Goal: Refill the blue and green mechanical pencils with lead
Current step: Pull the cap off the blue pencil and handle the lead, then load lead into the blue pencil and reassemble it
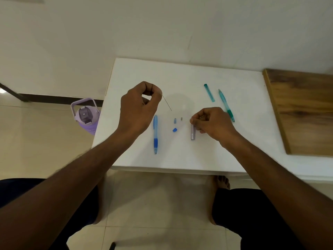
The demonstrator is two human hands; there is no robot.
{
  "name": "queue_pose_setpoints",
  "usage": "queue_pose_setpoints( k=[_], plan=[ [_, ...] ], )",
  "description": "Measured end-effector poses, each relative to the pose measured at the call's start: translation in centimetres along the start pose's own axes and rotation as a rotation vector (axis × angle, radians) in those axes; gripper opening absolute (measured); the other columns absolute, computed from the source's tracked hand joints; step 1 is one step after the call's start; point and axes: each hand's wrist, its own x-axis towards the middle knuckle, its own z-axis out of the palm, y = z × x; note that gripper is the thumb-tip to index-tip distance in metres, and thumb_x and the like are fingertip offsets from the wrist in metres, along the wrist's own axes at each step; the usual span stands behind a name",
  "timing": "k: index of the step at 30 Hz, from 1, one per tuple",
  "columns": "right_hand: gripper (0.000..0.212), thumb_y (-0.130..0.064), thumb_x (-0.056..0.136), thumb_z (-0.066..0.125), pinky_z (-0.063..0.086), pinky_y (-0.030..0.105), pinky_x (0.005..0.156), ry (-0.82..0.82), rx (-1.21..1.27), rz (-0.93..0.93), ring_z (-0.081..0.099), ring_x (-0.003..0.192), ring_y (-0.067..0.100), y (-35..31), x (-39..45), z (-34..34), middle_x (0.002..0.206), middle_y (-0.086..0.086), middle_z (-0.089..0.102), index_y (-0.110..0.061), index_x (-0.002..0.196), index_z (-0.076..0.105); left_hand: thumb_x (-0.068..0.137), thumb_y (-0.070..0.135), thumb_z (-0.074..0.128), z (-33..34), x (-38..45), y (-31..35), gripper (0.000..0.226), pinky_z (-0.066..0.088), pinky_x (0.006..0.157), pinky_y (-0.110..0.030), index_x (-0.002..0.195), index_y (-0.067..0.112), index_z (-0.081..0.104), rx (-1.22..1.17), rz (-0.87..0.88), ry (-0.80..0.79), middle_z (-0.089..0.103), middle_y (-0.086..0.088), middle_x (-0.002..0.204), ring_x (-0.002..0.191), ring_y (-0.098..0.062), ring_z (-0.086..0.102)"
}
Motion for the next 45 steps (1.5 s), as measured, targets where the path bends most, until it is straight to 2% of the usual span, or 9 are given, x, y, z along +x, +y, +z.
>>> queue_pose_setpoints(
  k=[9,12,16,23,26,31,35,40,45],
  plan=[
    [0.022,-0.048,0.092,0.076,0.061,0.022,0.075,0.125,-0.105,-0.167,0.072,0.071,0.006,-1.7,0.3,-0.3,0.081,-0.014,0.074,-0.026,0.094,0.076,0.101,0.038,0.066,0.8,-0.6,-0.3,0.014,0.047,0.065,-0.003,0.103,0.025,0.073,0.103,-0.001,-0.145,0.074,0.015,0.100,0.075,-0.013,0.072],
    [0.019,-0.046,0.100,0.064,0.060,0.015,0.068,-0.071,0.085,-0.232,0.074,0.079,0.001,-3.9,-0.5,-0.3,0.083,-0.019,0.078,-0.035,0.092,0.077,0.101,0.036,0.067,0.8,-0.6,-0.1,0.014,0.046,0.064,-0.003,0.102,0.024,0.073,0.110,0.017,-0.162,0.074,0.014,0.098,0.075,-0.014,0.071],
    [0.020,-0.041,0.097,0.071,0.061,0.018,0.070,-0.292,0.125,-0.235,0.077,0.084,0.005,-5.1,-0.8,0.6,0.091,-0.013,0.081,-0.025,0.105,0.080,0.102,0.035,0.066,0.9,-0.4,-0.1,0.016,0.045,0.063,-0.001,0.105,0.022,0.073,0.149,0.018,-0.166,0.074,0.011,0.101,0.080,-0.014,0.071],
    [0.011,-0.036,0.095,0.075,0.058,0.016,0.065,-0.298,0.110,-0.225,0.076,0.075,0.005,-5.2,-0.9,0.9,0.084,-0.011,0.081,-0.025,0.096,0.079,0.102,0.040,0.065,0.9,-0.4,-0.7,0.017,0.043,0.061,-0.001,0.103,0.025,0.073,0.202,0.028,-0.210,0.073,0.013,0.098,0.076,-0.010,0.069],
    [0.010,-0.030,0.096,0.074,0.059,0.018,0.064,-0.287,0.105,-0.210,0.078,0.074,0.010,-5.1,-1.0,0.8,0.084,-0.007,0.081,-0.021,0.097,0.078,0.104,0.050,0.058,0.5,0.1,-1.3,0.030,0.050,0.069,-0.015,0.098,0.025,0.074,0.235,0.054,-0.230,0.073,0.015,0.090,0.076,-0.007,0.070],
    [0.010,-0.018,0.098,0.072,0.060,0.028,0.063,-0.194,0.359,-0.016,0.078,0.069,0.021,-4.8,-0.9,-0.3,0.082,0.009,0.081,-0.008,0.098,0.073,0.091,0.066,0.067,-0.3,0.8,-4.3,0.048,0.048,0.061,-0.028,0.082,0.019,0.065,0.693,-0.042,-0.238,0.065,0.006,0.074,0.066,-0.012,0.062],
    [0.006,-0.012,0.098,0.071,0.063,0.029,0.069,-0.226,0.566,0.068,0.078,0.073,0.022,-5.1,-0.9,-0.4,0.084,0.014,0.080,-0.006,0.100,0.072,0.086,0.072,0.067,1.2,-0.4,-5.0,0.052,0.047,0.063,-0.030,0.089,0.020,0.063,0.876,-0.044,-0.281,0.062,0.003,0.082,0.071,-0.015,0.061],
    [0.009,-0.012,0.099,0.071,0.064,0.031,0.071,-0.204,0.744,0.111,0.079,0.079,0.026,-5.5,-1.1,-0.9,0.089,0.013,0.081,-0.005,0.104,0.070,0.095,0.046,0.070,1.3,-0.7,-3.9,0.029,0.041,0.056,-0.025,0.088,0.018,0.065,0.772,0.057,-0.311,0.066,0.004,0.079,0.070,-0.017,0.066],
    [0.013,-0.016,0.100,0.069,0.065,0.033,0.074,-0.093,0.783,0.047,0.080,0.083,0.026,-6.3,-1.4,-1.6,0.091,0.013,0.081,-0.005,0.108,0.068,0.096,0.028,0.076,1.0,-0.9,-1.7,0.017,0.061,0.070,-0.021,0.103,0.014,0.069,0.245,0.206,-0.294,0.077,0.004,0.086,0.073,-0.009,0.076]
  ],
)
